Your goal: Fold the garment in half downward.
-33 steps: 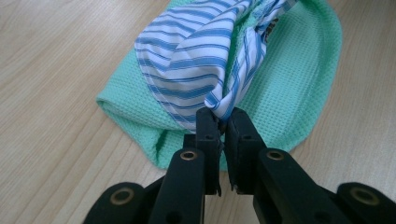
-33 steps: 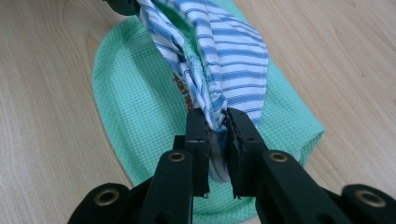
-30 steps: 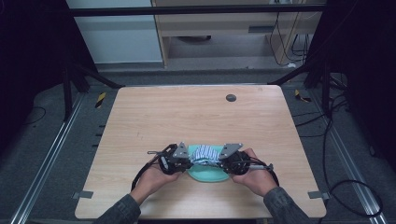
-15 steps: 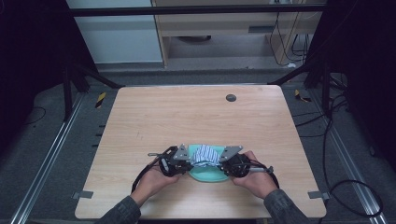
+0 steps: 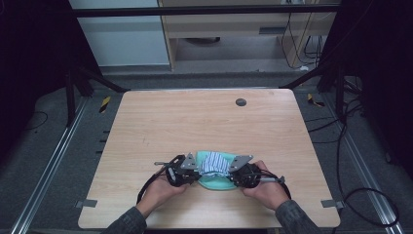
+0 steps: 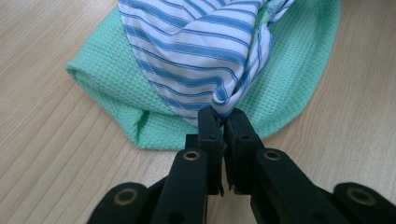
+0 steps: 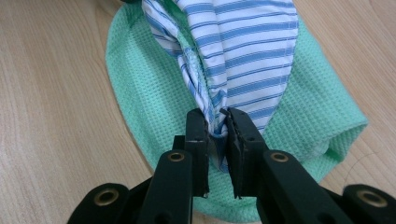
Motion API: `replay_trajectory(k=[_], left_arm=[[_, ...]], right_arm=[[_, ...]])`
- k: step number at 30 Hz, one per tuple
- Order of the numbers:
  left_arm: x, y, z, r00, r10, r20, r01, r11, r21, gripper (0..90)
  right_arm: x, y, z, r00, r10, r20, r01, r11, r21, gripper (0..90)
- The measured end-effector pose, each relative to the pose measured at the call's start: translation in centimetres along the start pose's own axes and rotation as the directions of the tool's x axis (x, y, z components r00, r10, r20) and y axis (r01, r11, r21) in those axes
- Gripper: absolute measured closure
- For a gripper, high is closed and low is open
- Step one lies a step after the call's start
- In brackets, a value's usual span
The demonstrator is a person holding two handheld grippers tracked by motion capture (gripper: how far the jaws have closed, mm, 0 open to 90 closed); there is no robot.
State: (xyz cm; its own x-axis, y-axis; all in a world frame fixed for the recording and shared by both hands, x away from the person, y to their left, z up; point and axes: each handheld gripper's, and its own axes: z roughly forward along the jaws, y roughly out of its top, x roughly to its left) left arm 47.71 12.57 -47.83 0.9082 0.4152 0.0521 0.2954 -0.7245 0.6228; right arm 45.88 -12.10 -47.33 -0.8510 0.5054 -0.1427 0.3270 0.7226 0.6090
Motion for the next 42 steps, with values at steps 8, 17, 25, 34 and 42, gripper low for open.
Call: replay_trajectory(k=[8, 17, 25, 34, 42], left_arm=[[-0.1, -0.1, 0.0, 1.0, -0.003, -0.001, 0.003, 1.0, -0.004, 86.3], [-0.2, -0.4, 0.0, 1.0, -0.008, -0.002, 0.008, 0.9999, -0.009, 84.4], [-0.3, -0.6, 0.0, 1.0, -0.007, 0.0, 0.007, 1.0, -0.006, 85.7], [-0.4, -0.7, -0.1, 1.0, -0.007, 0.001, 0.007, 0.9999, -0.012, 89.4], [-0.4, -0.9, -0.2, 0.9999, -0.011, -0.001, 0.011, 0.9998, -0.014, 90.0]], right_arm=[[0.0, -0.1, -0.1, 1.0, 0.003, 0.002, -0.003, 1.0, 0.001, 79.0], [0.2, -0.3, -0.1, 1.0, 0.005, -0.001, -0.005, 1.0, -0.002, 78.0], [0.4, -0.4, -0.1, 1.0, 0.005, -0.004, -0.005, 1.0, -0.003, 77.9], [0.6, -0.6, 0.0, 0.9999, 0.0, -0.011, 0.0, 1.0, 0.003, 78.6], [1.0, -0.8, 0.4, 0.9998, -0.009, -0.015, 0.009, 1.0, 0.014, 80.3]])
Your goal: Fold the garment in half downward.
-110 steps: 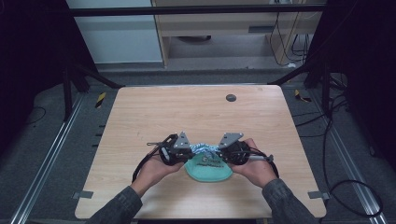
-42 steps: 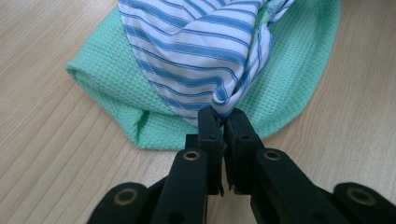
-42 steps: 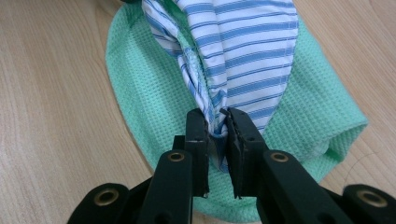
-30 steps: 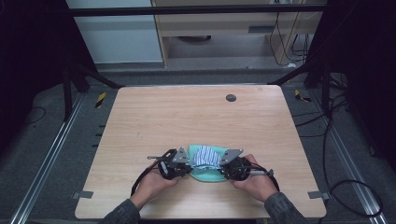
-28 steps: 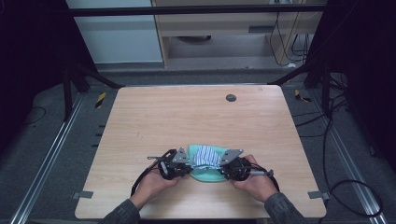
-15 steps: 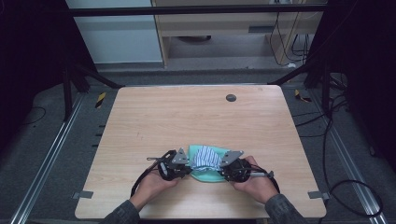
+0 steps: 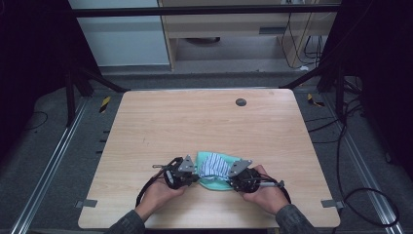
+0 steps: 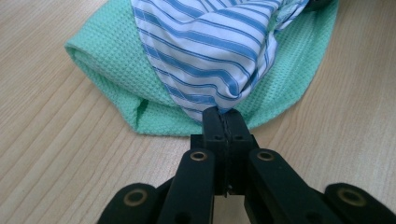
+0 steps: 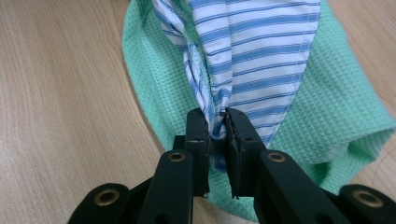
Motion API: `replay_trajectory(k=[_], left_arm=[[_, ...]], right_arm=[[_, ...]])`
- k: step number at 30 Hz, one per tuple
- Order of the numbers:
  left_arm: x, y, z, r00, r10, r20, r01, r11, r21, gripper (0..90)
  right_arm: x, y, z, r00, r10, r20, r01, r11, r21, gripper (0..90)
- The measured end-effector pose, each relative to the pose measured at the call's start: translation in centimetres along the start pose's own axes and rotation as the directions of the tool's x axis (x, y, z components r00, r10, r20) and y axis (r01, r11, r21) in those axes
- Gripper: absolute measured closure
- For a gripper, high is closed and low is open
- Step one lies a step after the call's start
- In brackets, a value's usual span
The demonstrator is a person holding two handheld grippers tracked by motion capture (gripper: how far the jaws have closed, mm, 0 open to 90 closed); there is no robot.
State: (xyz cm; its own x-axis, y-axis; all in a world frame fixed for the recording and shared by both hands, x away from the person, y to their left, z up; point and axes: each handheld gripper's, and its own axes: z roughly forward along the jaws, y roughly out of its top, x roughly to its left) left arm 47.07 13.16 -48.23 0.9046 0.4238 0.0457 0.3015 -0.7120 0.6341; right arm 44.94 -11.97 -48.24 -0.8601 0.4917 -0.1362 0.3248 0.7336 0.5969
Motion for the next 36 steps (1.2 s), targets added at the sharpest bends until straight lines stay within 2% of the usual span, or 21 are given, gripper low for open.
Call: replay_trajectory(k=[14, 17, 23, 26, 31, 36], left_arm=[[-0.1, -0.5, -0.2, 1.0, 0.008, -0.005, -0.007, 0.9999, 0.014, 90.0], [-0.2, -0.7, -0.2, 1.0, 0.004, -0.001, -0.004, 0.9999, 0.014, 90.0], [-0.4, -0.7, -0.3, 1.0, 0.006, 0.003, -0.006, 0.9999, 0.011, 90.0], [-0.5, -0.7, -0.4, 1.0, 0.004, 0.008, -0.004, 1.0, 0.003, 89.9], [-0.9, -0.5, -0.6, 0.9999, -0.01, 0.0, 0.01, 0.9998, -0.017, 76.1], [-1.5, -0.3, -0.9, 0.9998, -0.007, -0.018, 0.007, 0.9993, -0.036, 62.5]], right_arm=[[0.2, 0.0, 0.2, 0.9999, -0.016, -0.003, 0.016, 1.0, 0.02, 80.0], [0.2, 0.1, 0.2, 0.9994, -0.035, 0.005, 0.035, 0.999, 0.03, 79.9], [0.1, 0.2, 0.2, 0.9993, -0.036, 0.007, 0.035, 0.999, 0.033, 79.6], [0.1, 0.1, 0.1, 0.9998, -0.021, 0.004, 0.021, 0.999, 0.025, 77.4], [0.0, 0.1, -0.4, 0.9999, 0.011, 0.011, -0.011, 1.0, 0.007, 69.6], [0.1, 0.1, -0.9, 0.9994, 0.032, 0.011, -0.032, 0.999, -0.003, 57.9]])
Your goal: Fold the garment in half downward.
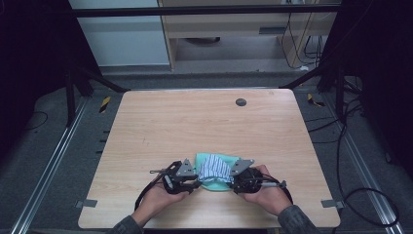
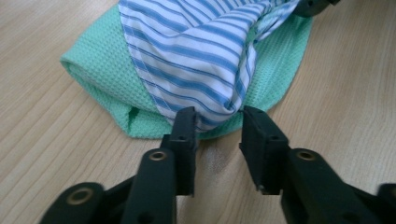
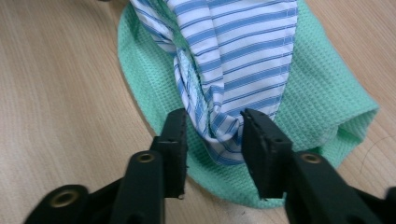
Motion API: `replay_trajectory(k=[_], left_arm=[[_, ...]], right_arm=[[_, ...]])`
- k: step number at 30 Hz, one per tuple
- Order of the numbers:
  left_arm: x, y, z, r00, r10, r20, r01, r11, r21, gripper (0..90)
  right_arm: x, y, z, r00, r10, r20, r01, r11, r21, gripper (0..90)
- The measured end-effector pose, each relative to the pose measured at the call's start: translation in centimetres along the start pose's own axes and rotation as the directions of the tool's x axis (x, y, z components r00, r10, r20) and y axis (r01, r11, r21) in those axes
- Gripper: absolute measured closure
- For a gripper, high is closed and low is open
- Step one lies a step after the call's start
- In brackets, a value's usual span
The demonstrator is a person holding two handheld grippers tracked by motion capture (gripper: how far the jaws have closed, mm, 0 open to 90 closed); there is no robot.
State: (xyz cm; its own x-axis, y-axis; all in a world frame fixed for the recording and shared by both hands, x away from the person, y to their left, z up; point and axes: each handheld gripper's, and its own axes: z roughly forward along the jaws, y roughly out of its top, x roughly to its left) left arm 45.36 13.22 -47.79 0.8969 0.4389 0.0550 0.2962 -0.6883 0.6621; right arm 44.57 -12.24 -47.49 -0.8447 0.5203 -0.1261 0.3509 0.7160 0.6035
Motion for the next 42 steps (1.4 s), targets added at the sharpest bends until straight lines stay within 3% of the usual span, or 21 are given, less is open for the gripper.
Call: replay_trajectory(k=[10, 13, 20, 27, 33, 42], left_arm=[[-0.3, 0.5, -0.7, 0.9997, -0.015, -0.017, 0.015, 0.9999, -0.006, 34.4], [-0.2, 0.7, -0.8, 0.9992, -0.033, -0.023, 0.033, 0.9993, -0.015, 27.7], [0.6, 1.0, -0.6, 0.9964, -0.078, -0.034, 0.079, 0.9968, 0.016, 11.5], [1.4, 1.1, -0.9, 0.9932, -0.112, -0.032, 0.112, 0.9938, -0.003, 6.4], [2.2, 0.8, -1.5, 0.9909, -0.124, -0.053, 0.125, 0.992, 0.02, 6.1], [3.9, 0.2, -2.9, 0.9794, -0.166, -0.114, 0.171, 0.9845, 0.036, 5.9]], right_arm=[[0.0, -0.1, -0.7, 0.9991, 0.031, 0.029, -0.031, 0.999, -0.01, 33.3], [-0.2, 0.0, -0.8, 0.9981, 0.047, 0.039, -0.047, 0.999, -0.009, 26.6], [-0.8, 0.3, -1.2, 0.9954, 0.087, 0.04, -0.087, 0.996, -0.009, 13.1], [-1.5, 0.4, -1.7, 0.993, 0.113, 0.036, -0.112, 0.993, -0.022, 7.4], [-1.9, 0.1, -1.8, 0.9895, 0.137, 0.045, -0.137, 0.991, -0.009, 6.0], [-3.5, 0.0, -2.9, 0.9777, 0.188, 0.094, -0.186, 0.982, -0.023, 6.9]])
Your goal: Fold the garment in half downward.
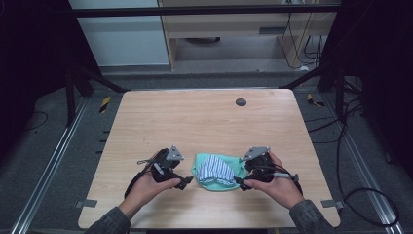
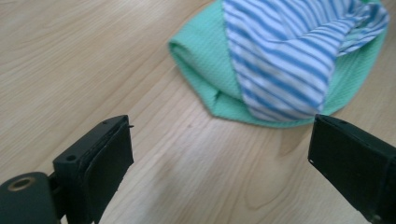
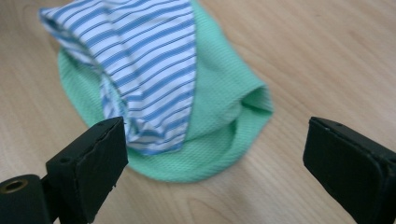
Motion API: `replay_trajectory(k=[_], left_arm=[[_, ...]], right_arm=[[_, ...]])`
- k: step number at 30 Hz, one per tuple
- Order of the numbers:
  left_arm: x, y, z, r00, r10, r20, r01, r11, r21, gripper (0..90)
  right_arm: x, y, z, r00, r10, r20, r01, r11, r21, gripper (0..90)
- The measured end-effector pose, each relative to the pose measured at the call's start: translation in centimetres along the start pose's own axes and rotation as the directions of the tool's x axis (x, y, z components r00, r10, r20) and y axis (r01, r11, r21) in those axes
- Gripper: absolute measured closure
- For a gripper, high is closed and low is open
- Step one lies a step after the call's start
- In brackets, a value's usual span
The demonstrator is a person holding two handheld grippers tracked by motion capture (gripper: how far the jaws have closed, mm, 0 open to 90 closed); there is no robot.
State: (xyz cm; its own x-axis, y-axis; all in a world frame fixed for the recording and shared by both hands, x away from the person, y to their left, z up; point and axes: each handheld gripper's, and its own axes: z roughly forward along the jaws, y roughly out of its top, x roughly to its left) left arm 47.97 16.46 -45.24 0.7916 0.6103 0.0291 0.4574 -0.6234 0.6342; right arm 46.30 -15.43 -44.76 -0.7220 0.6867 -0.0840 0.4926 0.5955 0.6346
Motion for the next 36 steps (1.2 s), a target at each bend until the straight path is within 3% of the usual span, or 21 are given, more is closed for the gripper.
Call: replay_trajectory(k=[5, 9, 14, 18, 20, 24, 27, 29, 31, 32, 35, 36], left_arm=[[1.8, -0.5, -1.0, 0.9984, -0.036, -0.043, 0.035, 0.9994, -0.005, 6.3], [3.8, -1.2, -1.9, 0.994, -0.083, -0.072, 0.082, 0.9965, -0.019, 6.5], [6.9, -2.6, -2.7, 0.981, -0.156, -0.116, 0.154, 0.9878, -0.024, 7.0], [8.9, -3.1, -3.1, 0.968, -0.204, -0.147, 0.207, 0.9782, 0.011, 7.0], [9.8, -3.2, -3.3, 0.9614, -0.221, -0.163, 0.229, 0.9731, 0.027, 7.1], [11.3, -3.3, -3.3, 0.9538, -0.223, -0.201, 0.235, 0.9713, 0.035, 7.1], [12.3, -3.9, -2.8, 0.9442, -0.252, -0.213, 0.264, 0.964, 0.032, 6.7], [12.8, -4.5, -2.2, 0.9367, -0.267, -0.227, 0.281, 0.9592, 0.032, 6.7], [13.2, -5.2, -1.4, 0.9346, -0.28, -0.22, 0.293, 0.9555, 0.031, 6.5], [13.3, -5.5, -1.1, 0.929, -0.299, -0.218, 0.312, 0.9498, 0.025, 6.7], [13.7, -6.8, -0.1, 0.9189, -0.322, -0.227, 0.334, 0.9425, 0.014, 6.9], [13.8, -7.2, 0.2, 0.9184, -0.314, -0.24, 0.323, 0.9465, -0.005, 6.4]], right_arm=[[-1.4, -0.1, -0.3, 0.9978, 0.042, 0.05, -0.041, 0.999, -0.02, 8.7], [-2.9, -0.4, -0.4, 0.9898, 0.1, 0.101, -0.096, 0.994, -0.047, 9.5], [-4.7, -0.9, -0.4, 0.9742, 0.172, 0.146, -0.163, 0.984, -0.072, 11.0], [-6.3, -1.3, -0.1, 0.954, 0.252, 0.162, -0.25, 0.968, -0.033, 12.6], [-7.1, -1.5, -0.1, 0.9465, 0.268, 0.18, -0.269, 0.963, -0.016, 12.7], [-8.5, -1.9, 0.3, 0.9341, 0.301, 0.192, -0.307, 0.952, 0.003, 12.1], [-9.5, -2.5, 1.0, 0.9222, 0.329, 0.203, -0.337, 0.941, 0.005, 12.0], [-10.1, -2.9, 1.6, 0.9121, 0.347, 0.218, -0.357, 0.934, 0.007, 11.8], [-10.5, -3.4, 2.3, 0.8984, 0.379, 0.222, -0.386, 0.922, -0.009, 12.0], [-10.7, -3.6, 2.7, 0.8894, 0.395, 0.231, -0.403, 0.915, -0.014, 11.9], [-11.0, -4.2, 3.7, 0.8692, 0.427, 0.249, -0.441, 0.898, -0.003, 11.3], [-11.0, -4.5, 4.0, 0.8664, 0.43, 0.254, -0.441, 0.897, -0.015, 8.1]])
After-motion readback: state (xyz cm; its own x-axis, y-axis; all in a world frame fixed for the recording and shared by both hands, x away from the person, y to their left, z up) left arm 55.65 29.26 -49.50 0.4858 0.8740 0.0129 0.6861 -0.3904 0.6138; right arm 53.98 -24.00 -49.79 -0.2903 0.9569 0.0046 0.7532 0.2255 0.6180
